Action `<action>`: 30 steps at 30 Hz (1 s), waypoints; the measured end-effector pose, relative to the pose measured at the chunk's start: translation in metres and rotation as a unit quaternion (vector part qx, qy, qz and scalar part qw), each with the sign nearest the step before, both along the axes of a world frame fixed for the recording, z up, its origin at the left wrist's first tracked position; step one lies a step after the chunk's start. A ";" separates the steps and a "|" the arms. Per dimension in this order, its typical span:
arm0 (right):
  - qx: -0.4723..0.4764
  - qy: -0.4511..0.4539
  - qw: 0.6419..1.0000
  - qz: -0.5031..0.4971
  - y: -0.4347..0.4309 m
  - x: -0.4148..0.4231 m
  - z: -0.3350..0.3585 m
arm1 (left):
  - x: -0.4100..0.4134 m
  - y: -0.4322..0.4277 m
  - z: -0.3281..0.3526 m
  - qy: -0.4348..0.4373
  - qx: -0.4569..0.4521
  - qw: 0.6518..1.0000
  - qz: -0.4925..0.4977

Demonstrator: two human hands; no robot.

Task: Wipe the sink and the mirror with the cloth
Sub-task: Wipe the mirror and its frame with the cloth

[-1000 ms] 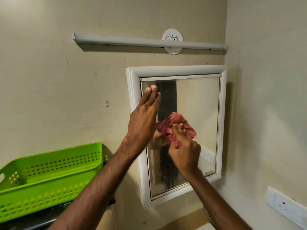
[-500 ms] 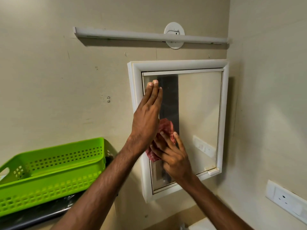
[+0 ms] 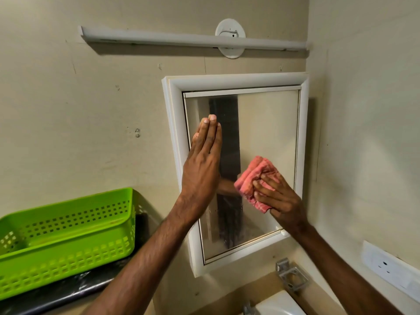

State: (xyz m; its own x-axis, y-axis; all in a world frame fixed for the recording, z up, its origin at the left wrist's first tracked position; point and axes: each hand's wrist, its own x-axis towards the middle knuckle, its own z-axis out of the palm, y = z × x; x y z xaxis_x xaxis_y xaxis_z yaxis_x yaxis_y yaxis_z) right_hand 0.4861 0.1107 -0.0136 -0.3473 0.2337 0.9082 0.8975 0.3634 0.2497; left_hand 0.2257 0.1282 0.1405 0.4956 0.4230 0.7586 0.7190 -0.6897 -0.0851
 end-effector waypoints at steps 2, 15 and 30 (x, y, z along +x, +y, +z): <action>-0.015 0.034 0.999 -0.020 -0.002 0.019 0.003 | -0.002 -0.012 0.006 0.002 -0.027 0.999 -0.023; 0.025 0.321 0.941 -0.106 -0.008 0.050 0.008 | 0.001 0.011 -0.007 -0.050 0.070 0.996 -0.035; -0.113 0.485 0.858 -0.126 -0.026 -0.051 -0.003 | 0.003 0.020 -0.010 -0.057 0.080 0.995 -0.024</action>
State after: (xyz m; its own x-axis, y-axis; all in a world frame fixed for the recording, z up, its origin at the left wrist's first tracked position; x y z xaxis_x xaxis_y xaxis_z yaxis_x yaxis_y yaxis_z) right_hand 0.4350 0.0852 -0.0165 0.6343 0.3979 0.6628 0.7000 0.0684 -0.7109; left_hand 0.2287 0.1484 0.1303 0.4184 0.2708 0.8670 0.6974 -0.7073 -0.1156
